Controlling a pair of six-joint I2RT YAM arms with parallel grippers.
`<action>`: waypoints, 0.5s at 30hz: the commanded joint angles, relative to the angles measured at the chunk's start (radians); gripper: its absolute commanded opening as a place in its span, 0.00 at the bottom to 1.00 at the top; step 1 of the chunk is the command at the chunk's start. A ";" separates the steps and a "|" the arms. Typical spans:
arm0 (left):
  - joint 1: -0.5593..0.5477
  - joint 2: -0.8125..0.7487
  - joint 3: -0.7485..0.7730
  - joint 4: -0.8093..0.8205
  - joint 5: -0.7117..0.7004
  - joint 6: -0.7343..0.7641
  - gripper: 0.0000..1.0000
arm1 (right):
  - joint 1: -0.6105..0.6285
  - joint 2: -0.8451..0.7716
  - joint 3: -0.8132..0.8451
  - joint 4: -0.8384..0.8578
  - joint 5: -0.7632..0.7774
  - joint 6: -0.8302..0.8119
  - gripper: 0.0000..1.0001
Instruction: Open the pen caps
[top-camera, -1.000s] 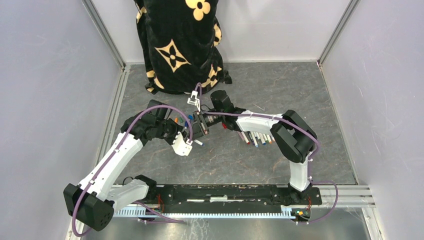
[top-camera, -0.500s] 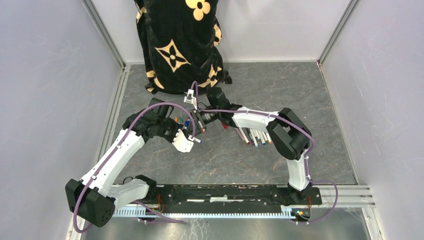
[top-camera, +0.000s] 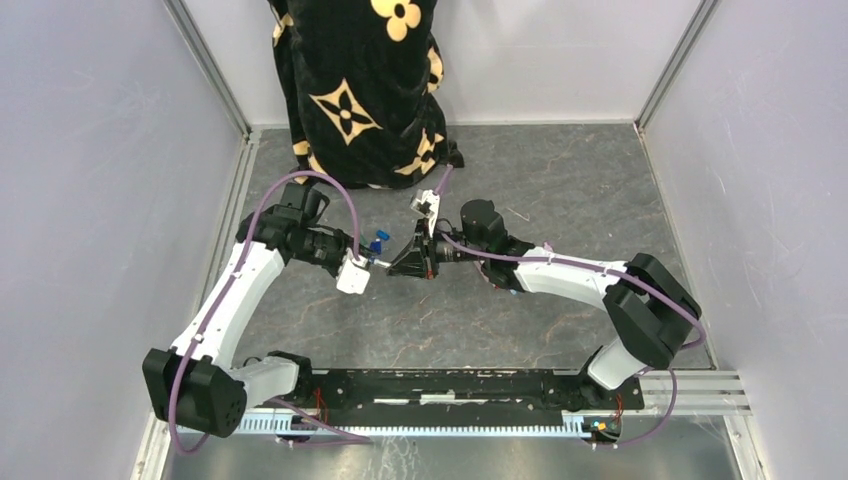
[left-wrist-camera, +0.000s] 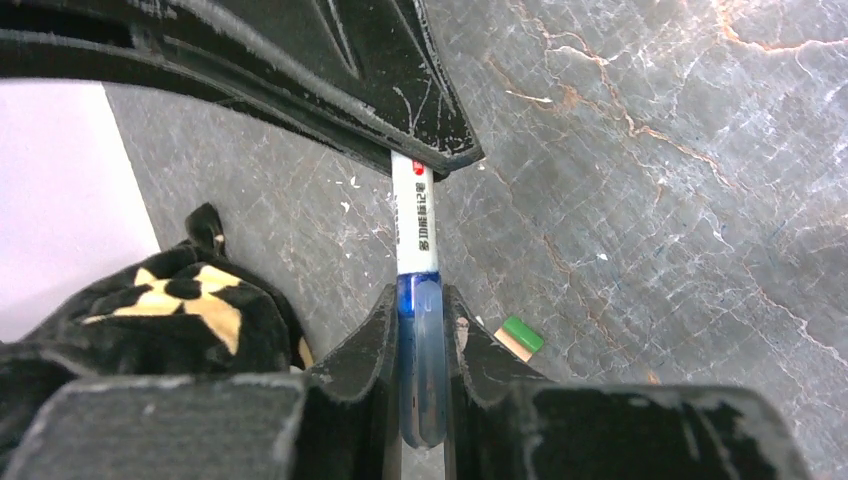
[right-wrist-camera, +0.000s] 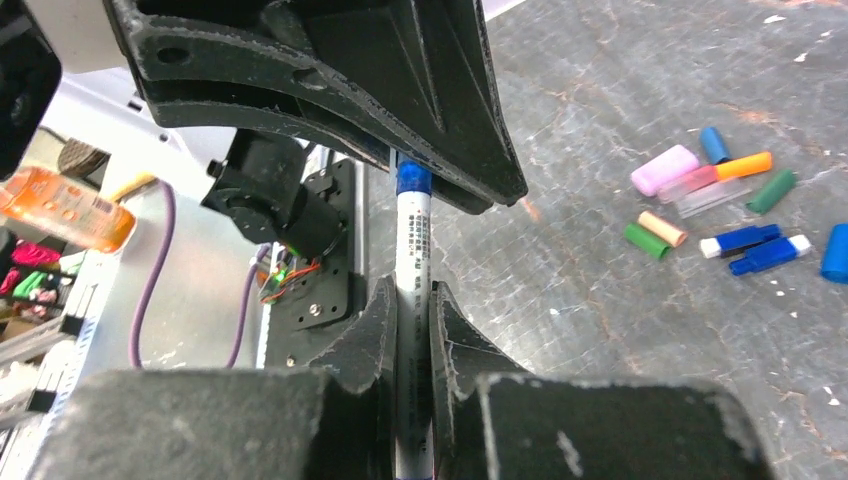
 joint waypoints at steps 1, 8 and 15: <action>0.004 -0.084 0.031 0.028 -0.474 -0.075 0.02 | -0.071 -0.007 -0.097 -0.372 -0.208 -0.030 0.00; -0.010 -0.134 0.017 -0.053 -0.379 -0.117 0.02 | -0.067 0.046 0.039 -0.408 -0.204 -0.035 0.00; -0.011 -0.163 -0.022 -0.073 -0.323 -0.085 0.02 | -0.065 0.057 0.060 -0.395 -0.241 -0.010 0.00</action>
